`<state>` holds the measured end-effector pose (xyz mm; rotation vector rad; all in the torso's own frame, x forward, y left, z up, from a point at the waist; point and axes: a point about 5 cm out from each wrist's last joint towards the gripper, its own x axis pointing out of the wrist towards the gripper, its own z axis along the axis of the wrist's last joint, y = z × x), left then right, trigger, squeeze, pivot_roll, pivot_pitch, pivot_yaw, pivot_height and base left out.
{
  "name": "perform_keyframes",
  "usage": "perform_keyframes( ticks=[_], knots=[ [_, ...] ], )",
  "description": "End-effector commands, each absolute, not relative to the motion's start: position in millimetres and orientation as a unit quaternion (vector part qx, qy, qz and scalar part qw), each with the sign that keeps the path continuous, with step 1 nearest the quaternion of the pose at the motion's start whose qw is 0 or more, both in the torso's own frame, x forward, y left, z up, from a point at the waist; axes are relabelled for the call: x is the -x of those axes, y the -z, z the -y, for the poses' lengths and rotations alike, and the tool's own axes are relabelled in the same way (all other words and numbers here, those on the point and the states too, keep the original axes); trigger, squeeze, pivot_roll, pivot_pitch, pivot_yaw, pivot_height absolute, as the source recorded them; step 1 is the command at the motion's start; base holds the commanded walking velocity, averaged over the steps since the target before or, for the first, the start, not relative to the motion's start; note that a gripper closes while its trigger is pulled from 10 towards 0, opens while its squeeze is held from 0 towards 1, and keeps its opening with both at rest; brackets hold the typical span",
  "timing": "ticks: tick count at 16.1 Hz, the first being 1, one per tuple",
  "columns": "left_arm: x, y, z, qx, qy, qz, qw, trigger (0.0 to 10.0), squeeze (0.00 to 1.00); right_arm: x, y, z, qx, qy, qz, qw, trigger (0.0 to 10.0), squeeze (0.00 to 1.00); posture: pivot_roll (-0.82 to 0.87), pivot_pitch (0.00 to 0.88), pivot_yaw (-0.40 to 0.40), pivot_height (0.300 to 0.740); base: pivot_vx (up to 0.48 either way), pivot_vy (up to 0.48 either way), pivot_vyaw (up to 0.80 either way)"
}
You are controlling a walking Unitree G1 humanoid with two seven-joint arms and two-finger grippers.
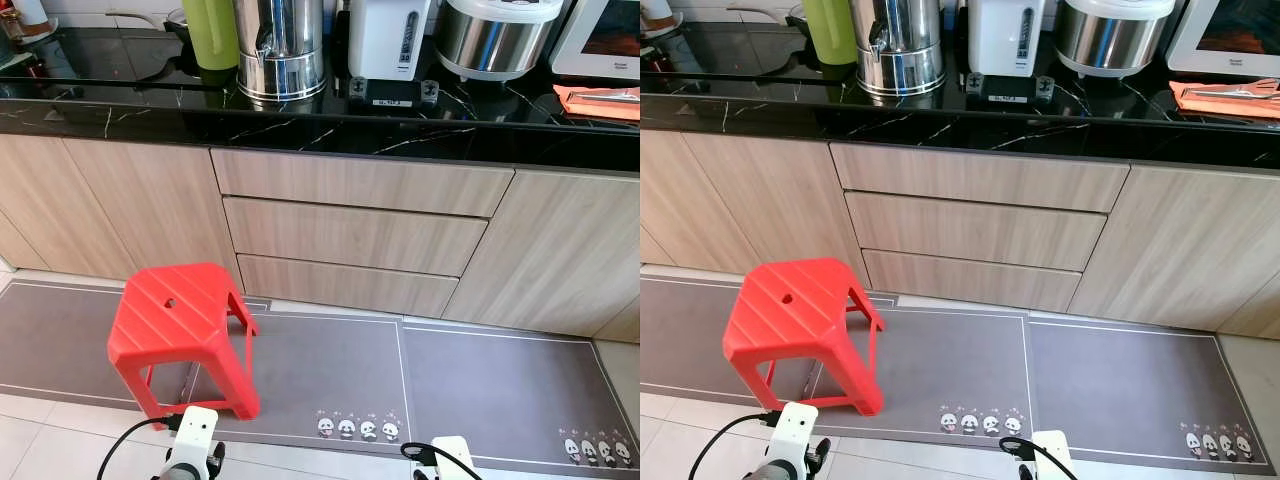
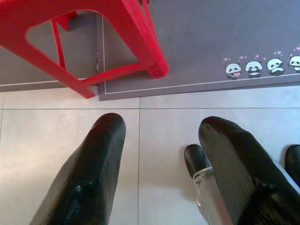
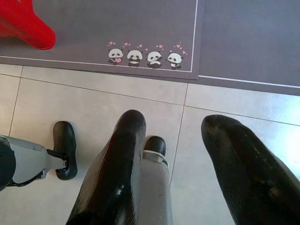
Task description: Kitchen organization
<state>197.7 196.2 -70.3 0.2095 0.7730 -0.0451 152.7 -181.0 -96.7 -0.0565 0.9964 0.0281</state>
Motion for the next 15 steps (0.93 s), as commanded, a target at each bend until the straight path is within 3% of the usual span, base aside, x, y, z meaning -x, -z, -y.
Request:
perform_keyframes(
  ticks=[1, 5, 8, 15],
  knots=[
    [-224, 62, -184, -0.128, 0.077, -0.425, 0.893, 10.0, 0.00, -158, 93, 194, -0.119, 0.092, -0.454, 0.878, 10.0, 0.00, -0.02, 0.000, 0.038, 0.740, 0.000, 0.000, 0.00],
    [-224, 62, -184, -0.128, 0.077, -0.425, 0.893, 10.0, 0.00, -158, 93, 194, -0.119, 0.092, -0.454, 0.878, 10.0, 0.00, -0.02, 0.000, 0.038, 0.740, 0.000, 0.000, 0.00],
    [-225, 60, -190, -0.119, 0.066, -0.416, 0.899, 10.0, 0.00, -124, 100, 220, -0.112, 0.097, -0.484, 0.863, 10.0, 0.00, 0.02, 0.000, 0.054, 0.740, 0.000, 0.000, 0.00],
    [-226, 60, -193, -0.110, 0.056, -0.421, 0.899, 10.0, 0.00, -128, 103, 193, -0.122, 0.072, -0.481, 0.865, 10.0, 0.00, 0.04, 0.000, 0.042, 0.740, 0.000, 0.000, 0.00]
  ],
)
